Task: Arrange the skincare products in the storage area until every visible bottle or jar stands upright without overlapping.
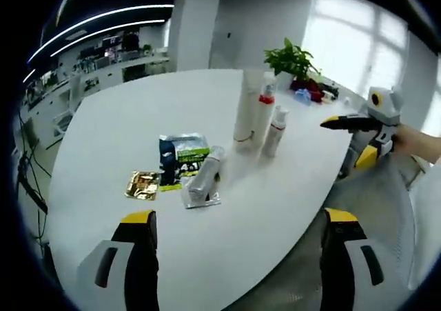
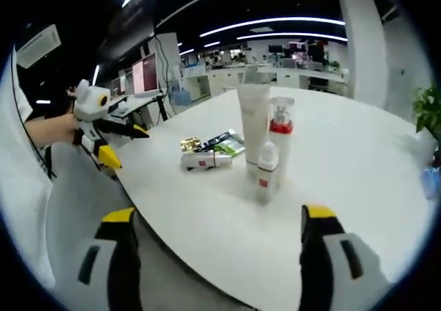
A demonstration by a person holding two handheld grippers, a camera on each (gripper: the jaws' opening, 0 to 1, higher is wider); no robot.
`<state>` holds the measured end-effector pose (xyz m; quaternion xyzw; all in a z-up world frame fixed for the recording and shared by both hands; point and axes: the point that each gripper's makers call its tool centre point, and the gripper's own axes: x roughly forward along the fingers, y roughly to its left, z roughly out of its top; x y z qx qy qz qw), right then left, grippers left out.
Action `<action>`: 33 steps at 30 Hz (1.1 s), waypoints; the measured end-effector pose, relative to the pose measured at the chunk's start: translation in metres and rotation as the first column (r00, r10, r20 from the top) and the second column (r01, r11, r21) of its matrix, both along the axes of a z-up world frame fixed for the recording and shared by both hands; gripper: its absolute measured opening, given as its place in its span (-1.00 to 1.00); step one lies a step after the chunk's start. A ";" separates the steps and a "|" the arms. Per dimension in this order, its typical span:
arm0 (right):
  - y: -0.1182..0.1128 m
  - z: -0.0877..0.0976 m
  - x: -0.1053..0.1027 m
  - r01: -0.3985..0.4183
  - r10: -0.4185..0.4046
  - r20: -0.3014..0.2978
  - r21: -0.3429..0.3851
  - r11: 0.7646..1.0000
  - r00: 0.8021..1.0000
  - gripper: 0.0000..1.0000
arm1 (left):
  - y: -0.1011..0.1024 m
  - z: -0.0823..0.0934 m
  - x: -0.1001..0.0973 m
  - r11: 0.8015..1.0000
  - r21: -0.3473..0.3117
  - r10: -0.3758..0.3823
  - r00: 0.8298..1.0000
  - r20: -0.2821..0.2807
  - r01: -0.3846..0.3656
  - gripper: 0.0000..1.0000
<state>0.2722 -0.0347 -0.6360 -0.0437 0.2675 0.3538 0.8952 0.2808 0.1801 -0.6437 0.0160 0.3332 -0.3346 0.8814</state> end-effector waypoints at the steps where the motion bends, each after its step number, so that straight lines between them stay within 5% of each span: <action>1: 0.000 0.000 0.000 0.001 -0.001 -0.001 0.000 1.000 1.000 0.98 | 0.001 0.001 0.001 1.000 -0.001 0.007 1.000 0.002 -0.007 0.94; 16: -0.003 -0.001 -0.001 0.020 -0.019 -0.007 0.004 1.000 1.000 0.99 | 0.004 -0.005 0.000 1.000 0.030 0.000 1.000 -0.017 0.001 0.94; 33: -0.004 -0.003 -0.001 0.035 -0.035 -0.019 0.001 0.999 0.999 0.97 | -0.003 -0.019 0.023 0.991 0.117 -0.063 0.997 -0.033 0.066 0.81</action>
